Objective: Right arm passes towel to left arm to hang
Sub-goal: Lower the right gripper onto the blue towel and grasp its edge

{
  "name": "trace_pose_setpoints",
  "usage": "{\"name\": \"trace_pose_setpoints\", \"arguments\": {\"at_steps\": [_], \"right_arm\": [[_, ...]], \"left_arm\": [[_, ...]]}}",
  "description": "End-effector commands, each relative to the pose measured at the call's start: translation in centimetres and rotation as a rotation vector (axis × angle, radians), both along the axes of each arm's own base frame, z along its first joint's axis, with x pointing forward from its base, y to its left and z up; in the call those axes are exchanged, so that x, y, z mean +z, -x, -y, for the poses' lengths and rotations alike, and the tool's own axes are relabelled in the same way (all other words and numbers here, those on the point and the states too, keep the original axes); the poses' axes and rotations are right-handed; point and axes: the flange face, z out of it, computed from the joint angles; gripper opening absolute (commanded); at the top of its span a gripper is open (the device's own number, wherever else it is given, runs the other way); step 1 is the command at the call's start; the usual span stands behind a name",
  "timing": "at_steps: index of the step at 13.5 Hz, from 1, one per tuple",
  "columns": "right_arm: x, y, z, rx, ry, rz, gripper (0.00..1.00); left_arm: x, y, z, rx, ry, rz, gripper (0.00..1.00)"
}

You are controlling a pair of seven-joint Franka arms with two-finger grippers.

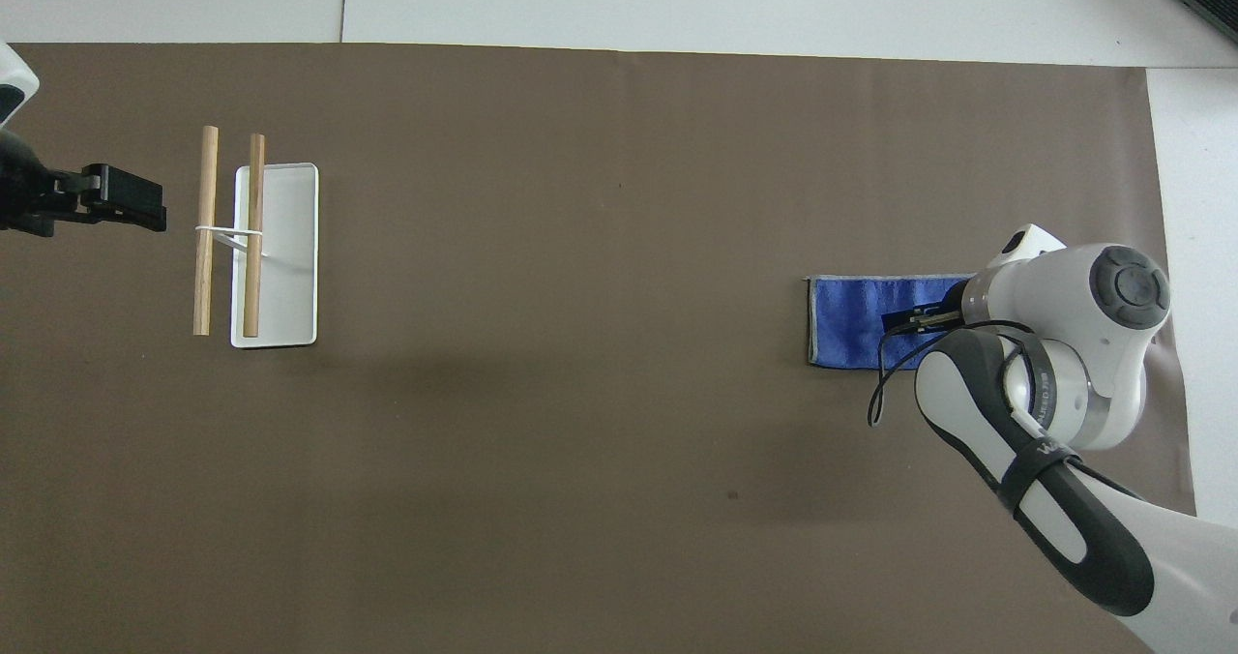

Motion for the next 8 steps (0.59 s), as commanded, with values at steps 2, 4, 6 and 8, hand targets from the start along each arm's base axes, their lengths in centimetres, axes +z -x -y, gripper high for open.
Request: {"name": "trace_pose_setpoints", "arguments": {"at_steps": [2, 4, 6, 8], "right_arm": [[-0.1, 0.3, 0.2, 0.001, -0.014, 0.013, 0.1], [0.0, 0.3, 0.2, -0.058, -0.019, 0.007, 0.0], [0.8, -0.1, -0.7, -0.089, -0.024, 0.006, 0.0], [3.5, -1.4, -1.3, -0.12, -0.035, -0.02, 0.0]], "left_arm": [[0.2, 0.9, -0.2, 0.0, 0.011, 0.0, 1.0], [0.2, 0.9, -0.2, 0.0, 0.011, 0.0, 1.0], [0.2, 0.9, -0.2, 0.0, 0.011, 0.0, 1.0], [0.2, 0.9, -0.2, 0.0, 0.011, 0.0, 1.0]]}}
